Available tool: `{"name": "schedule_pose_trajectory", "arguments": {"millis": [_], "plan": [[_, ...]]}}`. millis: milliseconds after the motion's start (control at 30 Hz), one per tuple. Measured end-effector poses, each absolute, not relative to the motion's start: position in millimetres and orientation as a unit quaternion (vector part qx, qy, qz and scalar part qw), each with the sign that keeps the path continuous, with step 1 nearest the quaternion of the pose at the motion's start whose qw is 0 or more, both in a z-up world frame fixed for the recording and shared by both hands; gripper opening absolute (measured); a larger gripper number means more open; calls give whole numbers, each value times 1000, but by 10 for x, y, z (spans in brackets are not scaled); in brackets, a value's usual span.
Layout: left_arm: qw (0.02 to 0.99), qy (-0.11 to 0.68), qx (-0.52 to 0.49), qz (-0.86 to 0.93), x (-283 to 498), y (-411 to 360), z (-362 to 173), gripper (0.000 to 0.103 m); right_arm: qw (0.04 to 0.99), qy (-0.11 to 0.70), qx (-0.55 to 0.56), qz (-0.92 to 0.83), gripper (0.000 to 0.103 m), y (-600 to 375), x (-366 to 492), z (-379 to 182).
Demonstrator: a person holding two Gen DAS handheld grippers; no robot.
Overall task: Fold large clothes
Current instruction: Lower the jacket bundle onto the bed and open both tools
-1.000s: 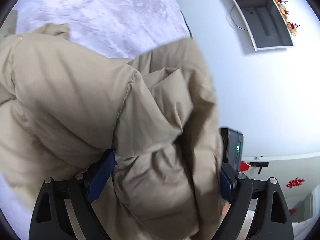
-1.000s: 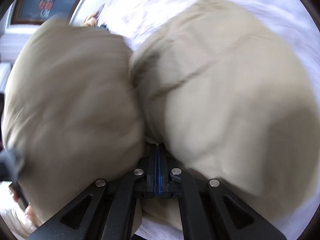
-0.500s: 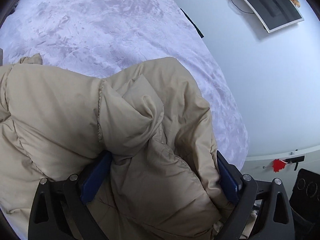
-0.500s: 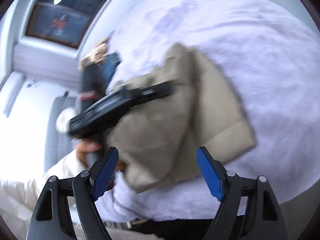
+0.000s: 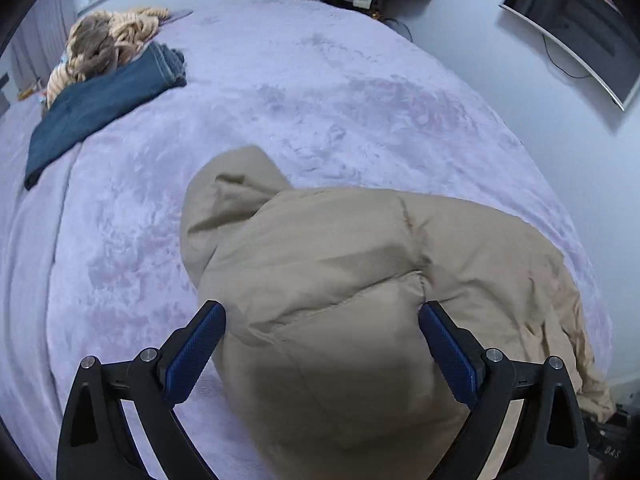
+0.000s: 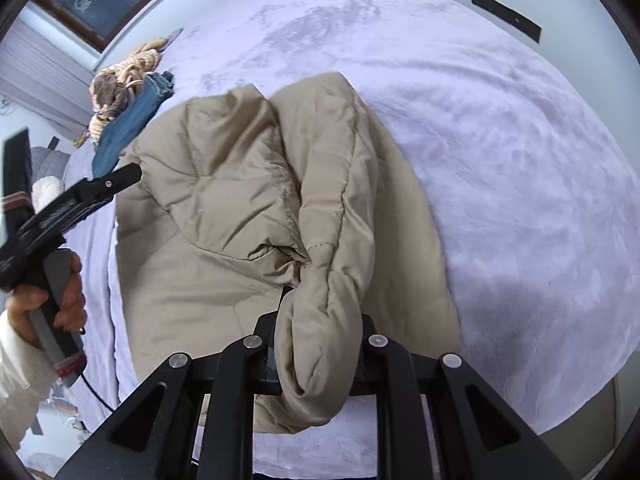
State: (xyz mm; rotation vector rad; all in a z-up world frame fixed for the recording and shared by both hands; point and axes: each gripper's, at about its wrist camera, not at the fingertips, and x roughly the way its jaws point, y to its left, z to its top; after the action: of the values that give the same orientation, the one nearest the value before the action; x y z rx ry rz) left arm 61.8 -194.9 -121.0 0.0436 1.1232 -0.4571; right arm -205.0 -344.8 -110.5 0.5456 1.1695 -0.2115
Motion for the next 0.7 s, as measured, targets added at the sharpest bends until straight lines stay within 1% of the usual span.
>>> {"name": "schedule_pose_trajectory", "arguments": {"millis": [133,167,333,400,467,500,567,633,667,700], "plan": [[830,513,40,-217,598,-2322,-1346,98,780,547,282,-117,20,-3669,-2155,-1312],[831,509,49,-219,587,-2437,-1360,101,777,547,287,-122,20,-3699,-2172,-1361],[827,510,66,-228,595,-2839,-1468,101,761,545,324,-141,21,-4032,-2199,-1593],[827,511,72,-225,585,-2869,-1477,101,745,553,349,-128,26,-4147,-2195,-1673],[827,512,70,-222,597,-2840,-1486,101,738,556,363,-122,29,-4237,-2206,-1600],[826,514,68,-221,606,-2817,-1488,101,747,550,351,-128,34,-4266,-2213,-1480],[825,516,64,-220,625,-2799,-1494,101,782,520,316,-136,36,-4313,-2232,-1156],[826,515,65,-219,622,-2804,-1496,101,808,489,303,-127,46,-4372,-2168,-931],[827,514,67,-218,615,-2810,-1494,101,817,476,306,-111,59,-4411,-2070,-847],[827,514,69,-216,610,-2818,-1495,101,820,470,313,-89,69,-4440,-1946,-822]]}}
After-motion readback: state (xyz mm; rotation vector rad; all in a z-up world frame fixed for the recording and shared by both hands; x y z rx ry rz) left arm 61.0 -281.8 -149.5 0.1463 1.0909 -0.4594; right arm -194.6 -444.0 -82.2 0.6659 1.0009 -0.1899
